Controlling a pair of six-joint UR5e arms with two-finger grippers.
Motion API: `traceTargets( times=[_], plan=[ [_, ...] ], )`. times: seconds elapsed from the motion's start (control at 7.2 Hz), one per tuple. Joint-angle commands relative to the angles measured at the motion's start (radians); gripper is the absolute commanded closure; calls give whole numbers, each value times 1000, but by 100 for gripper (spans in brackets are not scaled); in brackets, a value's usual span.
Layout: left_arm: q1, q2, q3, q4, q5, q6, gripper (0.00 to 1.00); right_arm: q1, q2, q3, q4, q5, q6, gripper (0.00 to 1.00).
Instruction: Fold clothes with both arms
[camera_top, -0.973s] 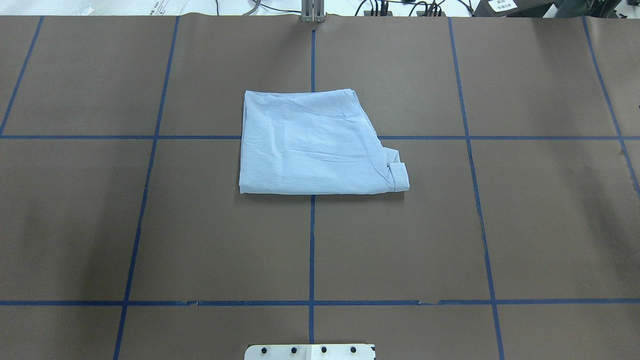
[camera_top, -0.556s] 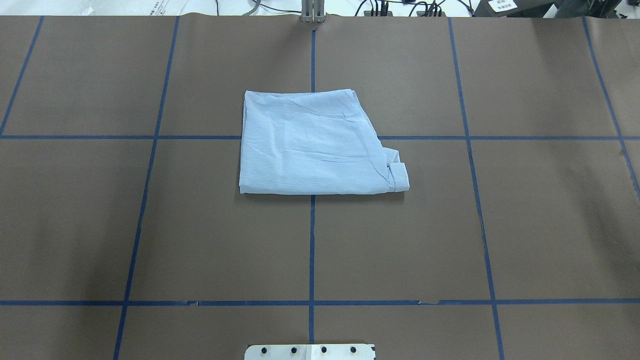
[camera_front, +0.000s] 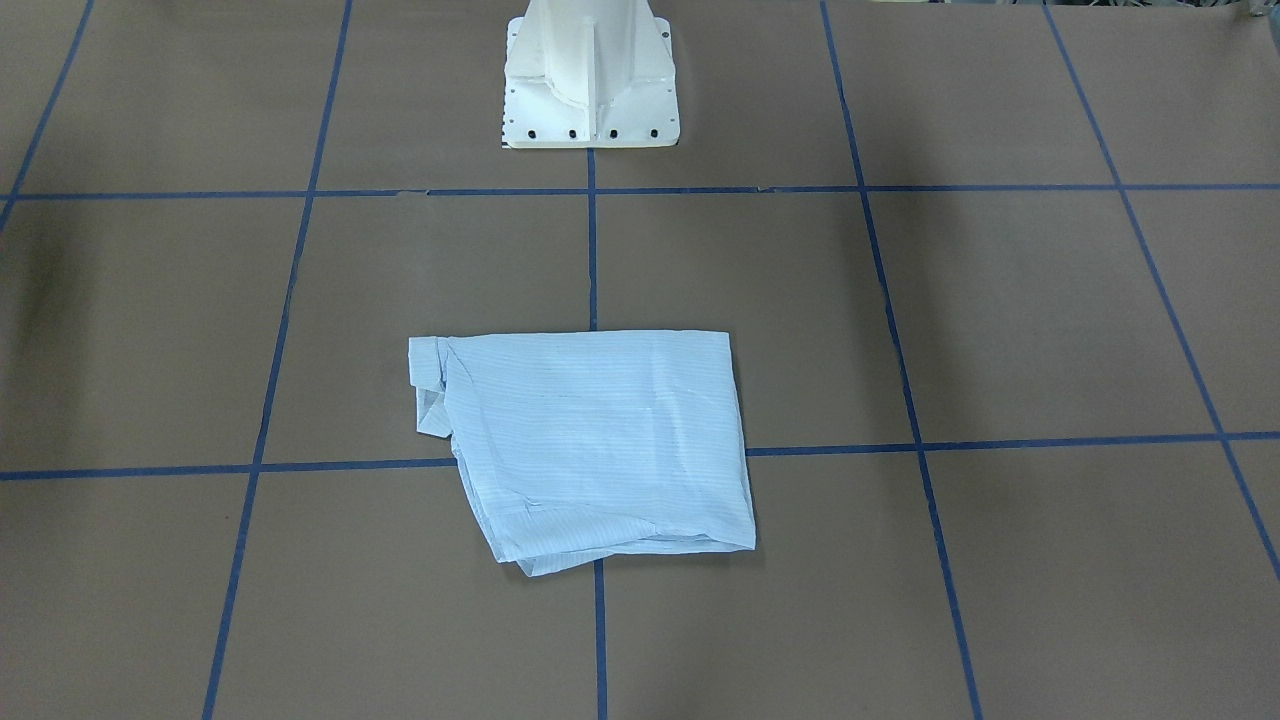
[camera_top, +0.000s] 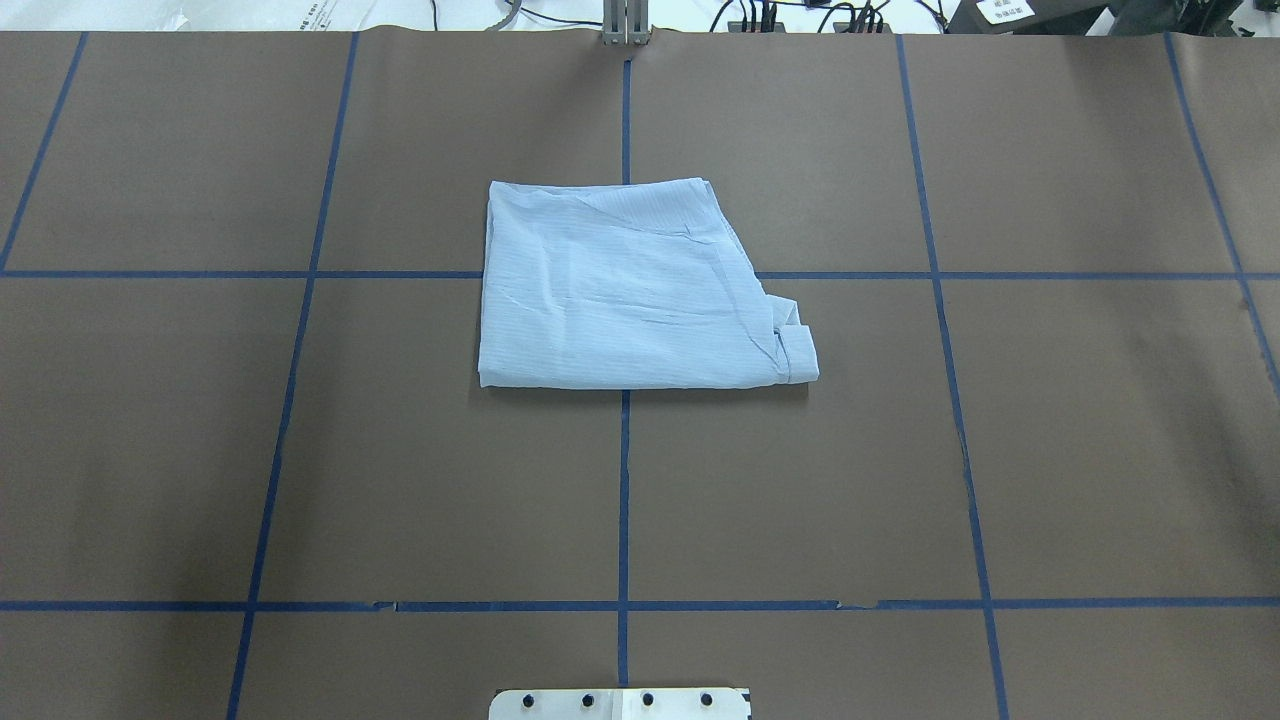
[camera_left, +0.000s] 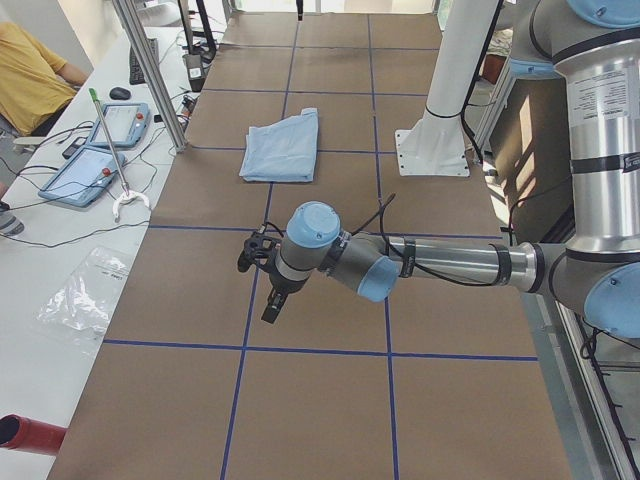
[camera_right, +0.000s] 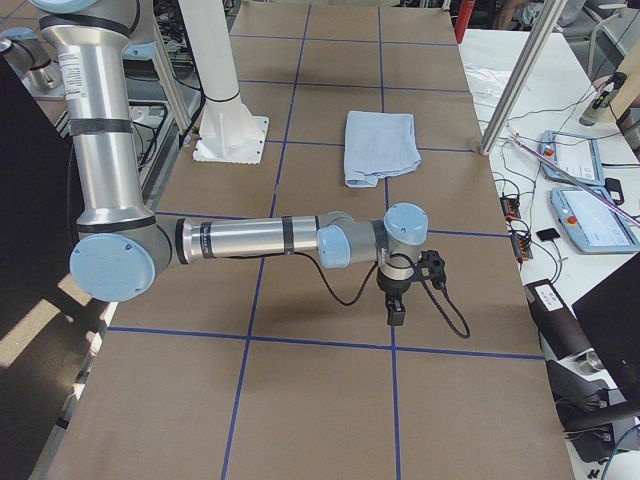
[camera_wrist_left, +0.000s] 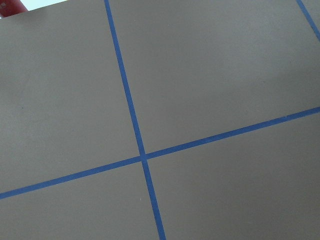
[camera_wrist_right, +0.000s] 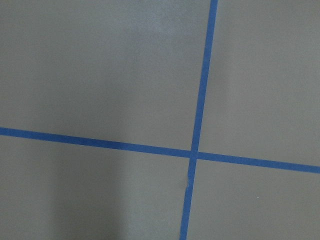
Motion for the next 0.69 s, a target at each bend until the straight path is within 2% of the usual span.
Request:
traceTargets(
  times=[0.0,0.14,0.56],
  plan=[
    [1,2,6,0,8,-7,0,-3,-2,-18,6,-1,5,0],
    [1,2,45,-3,7,-5,0,-1,-11,-8,6,0,6,0],
    [1,-3,52,-3,-1,-5,0,-3,-22,-8,6,6,8,0]
  ],
)
